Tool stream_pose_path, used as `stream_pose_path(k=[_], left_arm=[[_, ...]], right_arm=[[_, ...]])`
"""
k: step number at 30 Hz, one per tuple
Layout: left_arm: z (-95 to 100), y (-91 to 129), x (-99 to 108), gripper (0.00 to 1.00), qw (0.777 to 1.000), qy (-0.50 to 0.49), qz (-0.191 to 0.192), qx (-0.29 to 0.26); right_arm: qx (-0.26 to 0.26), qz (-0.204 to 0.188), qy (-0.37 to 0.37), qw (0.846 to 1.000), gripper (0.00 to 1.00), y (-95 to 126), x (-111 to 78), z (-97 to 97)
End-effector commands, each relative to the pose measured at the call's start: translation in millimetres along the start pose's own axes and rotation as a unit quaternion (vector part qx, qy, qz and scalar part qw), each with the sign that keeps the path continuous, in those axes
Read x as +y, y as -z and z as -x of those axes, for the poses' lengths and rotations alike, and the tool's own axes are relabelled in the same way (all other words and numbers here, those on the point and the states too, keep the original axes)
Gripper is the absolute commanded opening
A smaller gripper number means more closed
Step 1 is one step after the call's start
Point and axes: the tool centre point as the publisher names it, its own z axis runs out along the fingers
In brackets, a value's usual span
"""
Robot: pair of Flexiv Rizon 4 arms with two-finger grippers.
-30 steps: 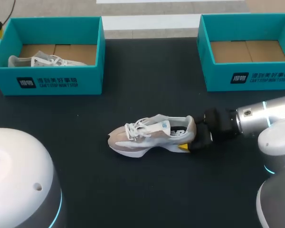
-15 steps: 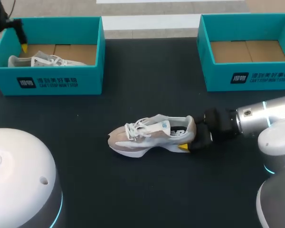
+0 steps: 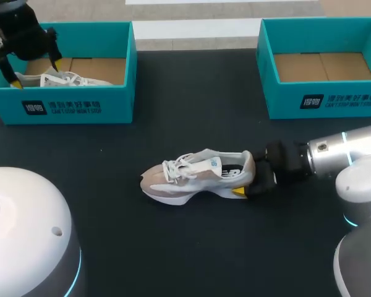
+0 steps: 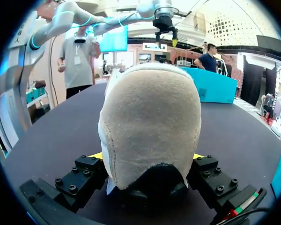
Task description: Take the shoe out of the shoebox, open the shoe tongue, remove and reinsert the insole, then place the shoe into the shoebox
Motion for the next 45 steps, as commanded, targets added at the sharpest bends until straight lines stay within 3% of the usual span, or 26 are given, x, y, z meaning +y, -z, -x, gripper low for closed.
stream_pose_path(k=[1, 5, 6, 8, 9, 12, 15, 17, 18, 20, 23, 24, 42, 43, 45], left_arm=[[-0.7, -0.3, -1.9, 1.0, 1.0, -0.002, 0.007, 0.0], [-0.7, -0.3, -1.9, 1.0, 1.0, -0.002, 0.007, 0.0], [-2.2, 2.2, -10.9, 1.0, 0.999, 0.04, 0.002, 0.006], [2.5, 3.5, -31.6, 1.0, 0.983, 0.174, 0.047, 0.009], [4.3, 3.5, -40.3, 1.0, 0.975, 0.219, 0.048, 0.009], [22.5, 2.3, -56.5, 1.0, 0.914, 0.398, 0.044, 0.065], [35.2, 0.9, -69.1, 1.0, 0.843, 0.531, 0.058, 0.063], [40.3, 2.2, -75.5, 1.0, 0.812, 0.577, 0.033, 0.08], [42.9, 2.8, -78.3, 1.0, 0.78, 0.619, 0.042, 0.083], [47.6, 4.1, -85.6, 1.0, 0.753, 0.651, 0.019, 0.093], [50.6, 4.5, -99.4, 1.0, 0.699, 0.707, 0.021, 0.108], [49.9, 4.8, -106.9, 1.0, 0.697, 0.708, 0.022, 0.108], [49.9, 4.8, -106.9, 1.0, 0.697, 0.708, 0.022, 0.108], [53.3, 1.6, -113.1, 1.0, 0.655, 0.748, 0.016, 0.104], [56.0, -4.8, -128.6, 1.0, 0.593, 0.799, 0.015, 0.092]], right_arm=[[0.0, -0.001, 0.0, 1.0, 0.0, -5.8, -1.5, -0.1], [0.0, -0.001, 0.0, 1.0, 0.0, -5.8, -1.5, -0.1], [0.0, -0.001, 0.0, 1.0, 0.0, -5.8, -1.5, -0.1], [0.0, -0.001, 0.0, 1.0, 0.0, -5.8, -1.5, -0.1], [0.0, -0.001, 0.0, 1.0, 0.0, -5.8, -1.5, -0.1], [0.0, -0.001, 0.0, 1.0, 0.0, -5.8, -1.5, -0.1], [0.0, -0.001, 0.0, 1.0, 0.0, -5.8, -1.5, -0.1], [0.0, -0.001, 0.0, 1.0, 0.0, -5.8, -1.5, -0.1], [0.0, -0.001, 0.0, 1.0, 0.0, -5.8, -1.5, -0.1], [0.0, -0.001, 0.0, 1.0, 0.0, -5.8, -1.5, -0.1], [0.0, -0.001, 0.0, 1.0, 0.0, -5.8, -1.5, -0.1], [0.0, -0.001, 0.0, 1.0, 0.0, -5.8, -1.5, -0.1], [0.0, -0.001, 0.0, 1.0, 0.0, -5.8, -1.5, -0.1], [0.0, -0.001, 0.0, 1.0, 0.0, -5.8, -1.5, -0.1], [0.0, -0.001, 0.0, 1.0, 0.0, -5.8, -1.5, -0.1]])
